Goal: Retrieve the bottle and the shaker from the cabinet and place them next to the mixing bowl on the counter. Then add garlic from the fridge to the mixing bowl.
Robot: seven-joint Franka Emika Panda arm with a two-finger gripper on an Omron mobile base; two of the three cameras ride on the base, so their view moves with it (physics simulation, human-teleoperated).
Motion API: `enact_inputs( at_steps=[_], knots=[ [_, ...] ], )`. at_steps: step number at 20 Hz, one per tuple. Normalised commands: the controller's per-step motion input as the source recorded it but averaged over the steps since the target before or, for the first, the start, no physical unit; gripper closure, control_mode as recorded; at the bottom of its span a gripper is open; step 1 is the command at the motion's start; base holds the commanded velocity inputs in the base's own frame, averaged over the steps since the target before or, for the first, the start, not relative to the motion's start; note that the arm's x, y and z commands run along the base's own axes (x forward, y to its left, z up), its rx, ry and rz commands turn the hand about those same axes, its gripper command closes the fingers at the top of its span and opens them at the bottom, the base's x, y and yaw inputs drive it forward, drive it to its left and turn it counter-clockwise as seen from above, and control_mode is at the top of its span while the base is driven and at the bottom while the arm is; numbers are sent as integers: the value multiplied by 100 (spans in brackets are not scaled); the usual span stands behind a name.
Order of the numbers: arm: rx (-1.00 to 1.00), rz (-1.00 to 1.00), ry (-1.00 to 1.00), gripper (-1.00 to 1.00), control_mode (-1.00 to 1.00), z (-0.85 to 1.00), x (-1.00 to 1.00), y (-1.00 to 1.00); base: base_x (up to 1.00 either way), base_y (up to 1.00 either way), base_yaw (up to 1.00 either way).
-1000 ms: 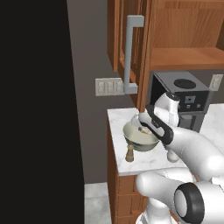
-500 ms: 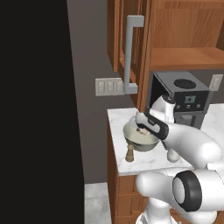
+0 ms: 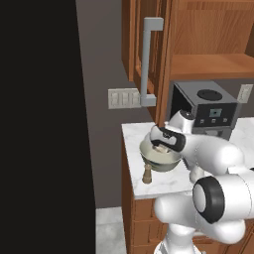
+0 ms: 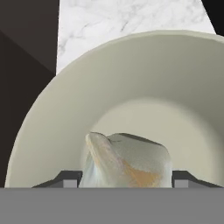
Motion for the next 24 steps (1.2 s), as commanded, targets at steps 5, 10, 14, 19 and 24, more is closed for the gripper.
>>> enact_inputs(
  at_steps=[5,10,14,19,24],
  knots=[
    [0,-2,0,-100,-100,-6,25,0,0,0,0],
    [0,-2,0,-100,-100,-5,14,0,0,0,0],
    [0,-2,0,-100,-100,0,3,0,0,0,0],
    [0,-5,0,-100,-100,4,-3,-10,0,0,0],
    [0,-4,-4,-100,-100,47,-38,-36,0,0,0]
  ],
)
